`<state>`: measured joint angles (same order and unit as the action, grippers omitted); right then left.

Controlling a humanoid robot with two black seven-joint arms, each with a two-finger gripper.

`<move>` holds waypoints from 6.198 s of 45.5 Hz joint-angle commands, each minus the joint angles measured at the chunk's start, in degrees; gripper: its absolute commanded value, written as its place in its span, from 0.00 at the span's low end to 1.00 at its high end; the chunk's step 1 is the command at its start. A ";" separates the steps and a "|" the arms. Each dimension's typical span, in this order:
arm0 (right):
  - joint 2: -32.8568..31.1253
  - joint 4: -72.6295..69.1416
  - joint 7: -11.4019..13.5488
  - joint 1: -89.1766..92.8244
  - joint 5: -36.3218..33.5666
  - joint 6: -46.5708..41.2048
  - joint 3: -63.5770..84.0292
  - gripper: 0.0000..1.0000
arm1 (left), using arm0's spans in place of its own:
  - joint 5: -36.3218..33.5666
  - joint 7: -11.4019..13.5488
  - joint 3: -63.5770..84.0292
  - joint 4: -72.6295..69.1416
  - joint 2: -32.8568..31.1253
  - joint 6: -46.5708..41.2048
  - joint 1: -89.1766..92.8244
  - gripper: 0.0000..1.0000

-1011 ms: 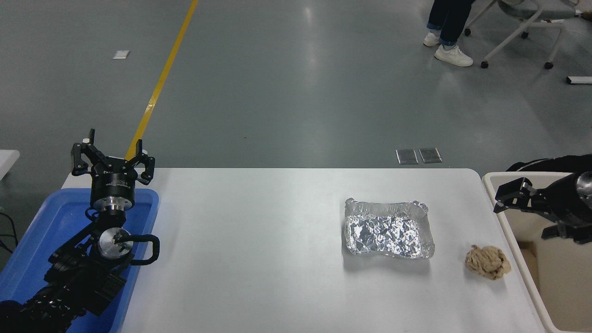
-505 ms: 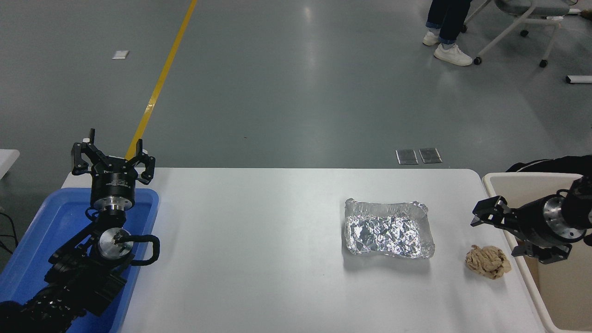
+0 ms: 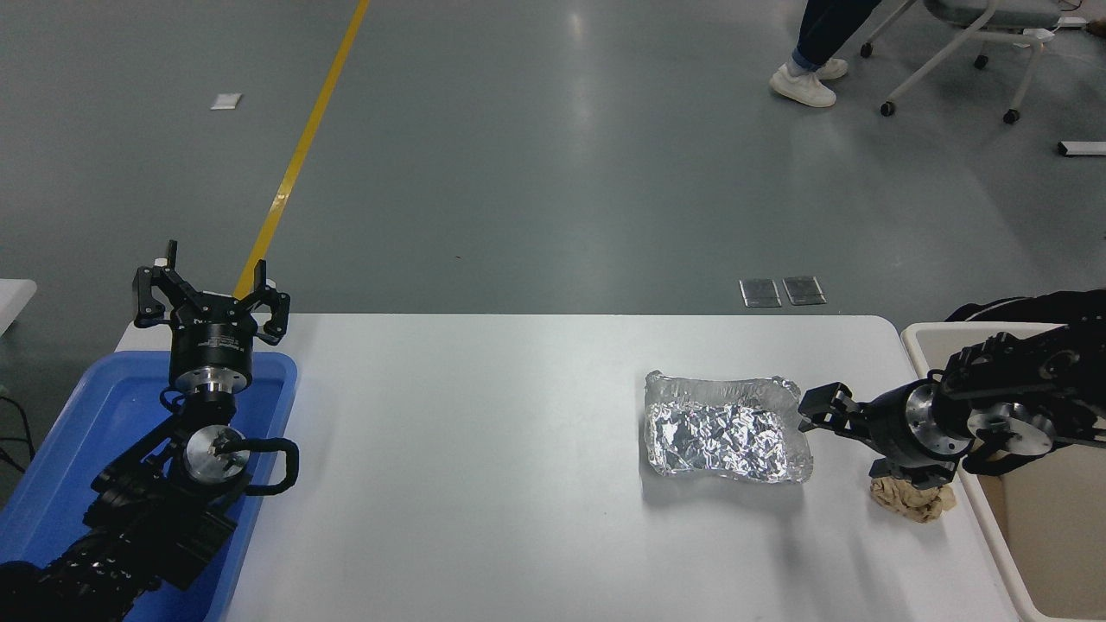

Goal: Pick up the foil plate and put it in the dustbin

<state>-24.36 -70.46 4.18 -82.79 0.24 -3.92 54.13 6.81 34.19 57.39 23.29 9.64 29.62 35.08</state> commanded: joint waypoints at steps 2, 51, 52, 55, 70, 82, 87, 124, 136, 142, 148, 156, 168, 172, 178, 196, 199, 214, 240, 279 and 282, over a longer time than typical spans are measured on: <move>5.54 6.91 -0.04 4.13 1.87 1.28 -0.43 0.97 | -0.04 0.00 0.00 0.00 -0.06 0.00 -0.01 0.99; 13.54 28.36 -0.04 18.19 11.98 2.34 -0.51 0.63 | 0.05 0.00 0.00 0.00 0.03 0.00 0.08 0.99; 13.54 28.36 -0.04 18.28 11.98 2.08 -0.43 0.57 | -0.04 0.00 0.00 0.00 0.03 0.00 -0.01 0.99; 13.54 28.36 -0.13 18.28 11.98 1.90 -0.43 0.45 | -0.04 0.00 0.00 0.00 0.03 0.00 0.08 0.99; 13.63 27.83 -1.80 16.96 12.77 -1.00 -0.43 0.00 | -0.04 0.00 0.00 0.09 0.03 0.00 -0.01 0.99; 10.83 23.62 -1.80 12.58 12.68 -1.26 -0.51 0.00 | -0.04 0.00 0.00 0.00 -0.06 0.00 -0.01 0.99; 5.55 13.61 -1.89 5.55 12.77 -1.62 -0.51 0.00 | -0.04 0.00 0.00 0.00 0.03 0.00 0.08 0.99; -28.29 -24.02 -1.89 -58.96 21.03 -40.89 10.12 0.00 | 0.05 0.00 0.00 0.00 0.03 0.00 -0.01 0.99; -29.52 -23.76 -1.80 -62.93 23.40 -41.08 10.21 0.00 | 0.05 0.00 0.00 0.00 0.03 0.00 -0.01 0.99; -29.87 -22.01 -1.80 -61.53 25.51 -41.08 10.38 0.00 | 0.05 0.00 0.00 0.00 0.03 0.00 -0.01 0.99; -30.49 -15.86 -1.80 -56.44 27.53 -41.08 9.86 0.00 | 0.05 0.00 0.00 0.09 0.03 0.00 -0.01 0.99; -30.75 -3.47 -1.89 -44.93 27.71 -39.42 7.14 0.00 | -0.04 0.00 0.00 0.00 0.03 0.00 -0.01 0.99; -30.75 11.21 -1.80 -20.85 27.36 -27.82 -1.47 0.00 | 0.05 0.00 0.00 0.00 0.03 0.00 -0.01 0.99; -30.58 17.09 -1.80 -14.17 26.75 -24.91 -3.85 0.00 | 0.05 0.00 0.00 0.00 0.03 0.00 -0.01 0.99; -29.79 25.71 -1.72 -4.68 26.57 -21.66 -9.64 0.00 | 0.05 0.00 0.00 0.00 0.03 0.00 -0.01 0.99; -20.30 44.69 -1.19 23.63 18.06 -9.53 -22.05 0.00 | 0.14 0.00 0.00 0.00 0.03 0.00 -0.10 0.99; -18.10 48.30 -1.19 27.32 13.93 -8.74 -21.96 0.00 | 0.14 0.00 0.00 0.00 0.03 0.00 -0.10 0.99; -11.16 58.77 -1.01 40.51 5.92 -2.77 -22.14 0.05 | 0.14 0.09 0.00 0.00 0.03 0.00 -0.10 0.99; -9.31 57.28 -0.04 42.01 0.55 -0.30 -22.14 0.89 | 0.14 0.09 0.00 0.00 0.03 0.00 -0.10 0.99; -30.05 -4.76 -0.66 3.70 26.66 -8.55 -17.40 0.89 | -0.04 -0.09 0.00 0.09 0.03 0.09 -0.01 0.99; -31.19 -8.89 -0.66 -1.39 27.53 -10.05 -13.19 0.90 | -0.13 -0.09 -0.09 0.09 0.03 0.09 -0.01 0.99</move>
<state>-51.11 -64.07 3.52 -71.99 23.04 -8.63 34.23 6.80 34.14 57.37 23.35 9.67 29.68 35.06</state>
